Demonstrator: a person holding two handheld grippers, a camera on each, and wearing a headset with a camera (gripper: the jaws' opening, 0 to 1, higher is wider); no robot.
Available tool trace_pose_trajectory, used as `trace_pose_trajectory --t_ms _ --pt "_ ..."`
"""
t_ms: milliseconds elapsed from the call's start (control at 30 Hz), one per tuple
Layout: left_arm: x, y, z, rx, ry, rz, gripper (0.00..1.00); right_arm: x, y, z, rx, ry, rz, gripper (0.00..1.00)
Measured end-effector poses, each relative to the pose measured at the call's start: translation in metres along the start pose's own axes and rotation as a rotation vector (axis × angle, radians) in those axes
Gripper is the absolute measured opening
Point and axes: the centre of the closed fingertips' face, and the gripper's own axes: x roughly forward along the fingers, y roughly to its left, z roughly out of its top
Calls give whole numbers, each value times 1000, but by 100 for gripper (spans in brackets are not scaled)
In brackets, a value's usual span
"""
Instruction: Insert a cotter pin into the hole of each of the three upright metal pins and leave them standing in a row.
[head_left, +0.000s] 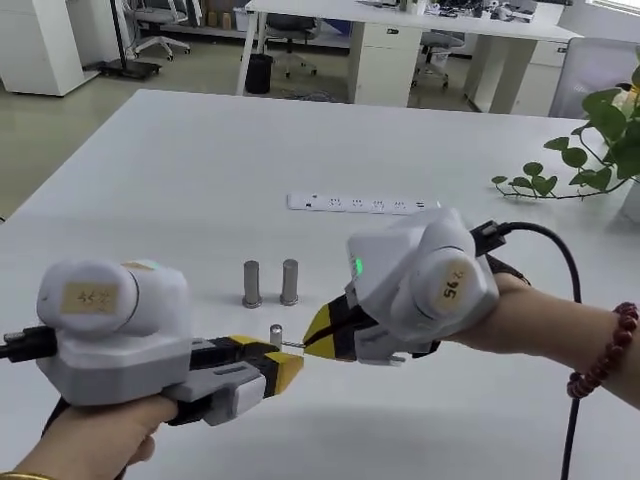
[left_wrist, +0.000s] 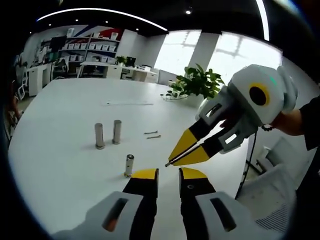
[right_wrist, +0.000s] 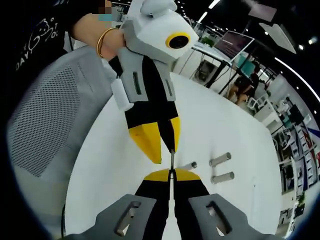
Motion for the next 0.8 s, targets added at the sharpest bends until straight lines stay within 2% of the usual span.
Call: trace_pose_trajectory --t_ms 167,300,800 --pt "-2 -2 2 -16 -9 -12 8 -1 1 5 -17 -11 -4 0" --pt "-3 -2 4 -23 -18 -14 3 0 3 5 -47 1 -6 0" --pt "-2 -2 1 -28 -14 -14 0 1 7 7 -55 0 1 0"
